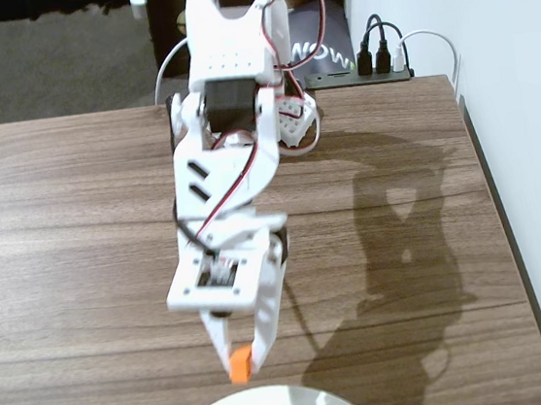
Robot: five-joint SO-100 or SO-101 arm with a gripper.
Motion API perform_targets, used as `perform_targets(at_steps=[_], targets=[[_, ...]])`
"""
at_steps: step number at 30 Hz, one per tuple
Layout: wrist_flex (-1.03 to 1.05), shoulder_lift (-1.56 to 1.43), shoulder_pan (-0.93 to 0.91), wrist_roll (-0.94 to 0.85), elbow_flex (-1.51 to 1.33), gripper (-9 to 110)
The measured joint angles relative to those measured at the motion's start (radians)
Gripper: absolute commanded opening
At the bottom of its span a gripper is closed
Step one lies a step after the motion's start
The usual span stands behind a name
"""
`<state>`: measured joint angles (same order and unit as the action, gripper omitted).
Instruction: Grasp a lego block and put it on the plate.
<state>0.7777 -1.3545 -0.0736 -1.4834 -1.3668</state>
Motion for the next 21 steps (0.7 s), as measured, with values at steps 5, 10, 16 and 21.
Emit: perform_targets(at_steps=[5, 10, 16, 21], targets=[[-0.002, 0.12, 0.003, 0.021, 0.1, 3], [-0.009, 0.21, 0.014, 0.038, 0.175, 3], [-0.009, 0.281, 0.017, 0.055, 0.233, 3], [-0.009, 0.316, 0.026, 0.067, 0.238, 3]])
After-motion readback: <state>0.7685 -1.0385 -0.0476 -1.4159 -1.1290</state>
